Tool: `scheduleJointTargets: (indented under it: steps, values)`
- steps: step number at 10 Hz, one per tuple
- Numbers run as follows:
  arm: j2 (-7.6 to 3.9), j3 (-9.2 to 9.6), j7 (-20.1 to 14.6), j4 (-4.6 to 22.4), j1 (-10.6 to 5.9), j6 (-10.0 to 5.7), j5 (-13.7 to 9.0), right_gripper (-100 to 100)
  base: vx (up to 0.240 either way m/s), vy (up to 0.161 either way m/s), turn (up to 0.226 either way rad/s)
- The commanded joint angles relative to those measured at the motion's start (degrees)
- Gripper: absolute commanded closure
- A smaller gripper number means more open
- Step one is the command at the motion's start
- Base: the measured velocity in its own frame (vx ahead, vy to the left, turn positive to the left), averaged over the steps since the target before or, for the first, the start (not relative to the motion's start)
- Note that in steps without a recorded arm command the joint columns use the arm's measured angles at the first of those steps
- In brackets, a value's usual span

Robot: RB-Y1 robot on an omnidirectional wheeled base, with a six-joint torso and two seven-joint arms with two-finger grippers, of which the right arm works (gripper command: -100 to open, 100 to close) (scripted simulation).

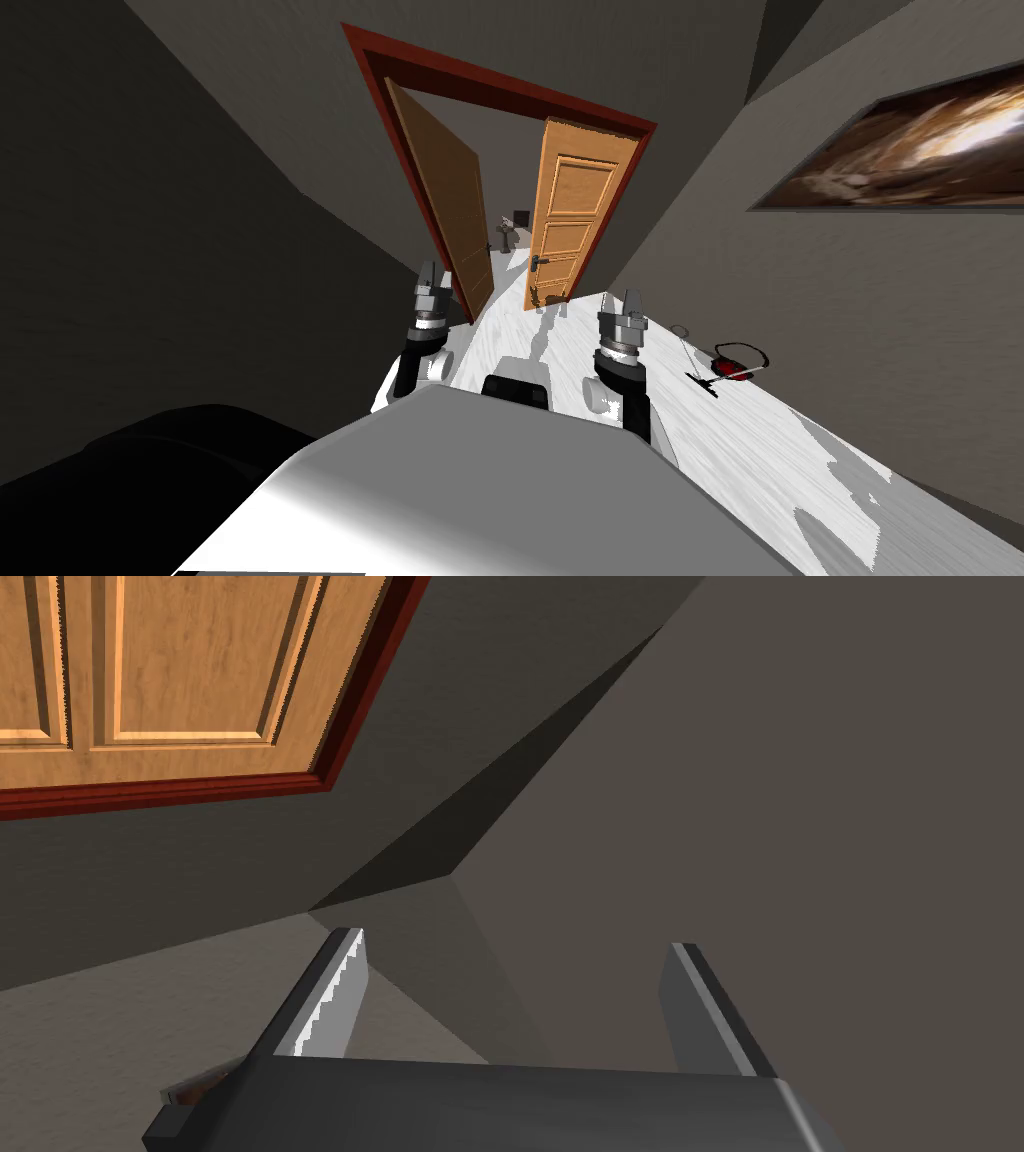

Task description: Push the door open

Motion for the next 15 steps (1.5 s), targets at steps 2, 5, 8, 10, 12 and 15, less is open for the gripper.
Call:
scheduleJointTargets:
  steps: [2,5,8,10,12,15]
  values:
    - [-0.56,0.13,-0.33,2.88,-1.76,0.17,-0.26,-100,0.086,-0.001,0.029]
    - [-1.16,0.29,-0.75,6.49,-3.97,0.39,-0.58,-100,0.138,-0.044,0.031]
    - [-1.67,0.44,-1.14,9.92,-6.06,0.59,-0.88,-100,0.089,-0.041,0.027]
    - [-2.02,0.56,-1.47,12.75,-7.8,0.76,-1.14,-100,0.092,-0.021,0.035]
    - [-2.38,0.69,-1.8,15.59,-9.53,0.93,-1.39,-100,0.101,-0.044,0.033]
    - [-2.89,0.9,-2.37,20.42,-12.55,1.23,-1.83,-100,0.093,-0.044,0.037]
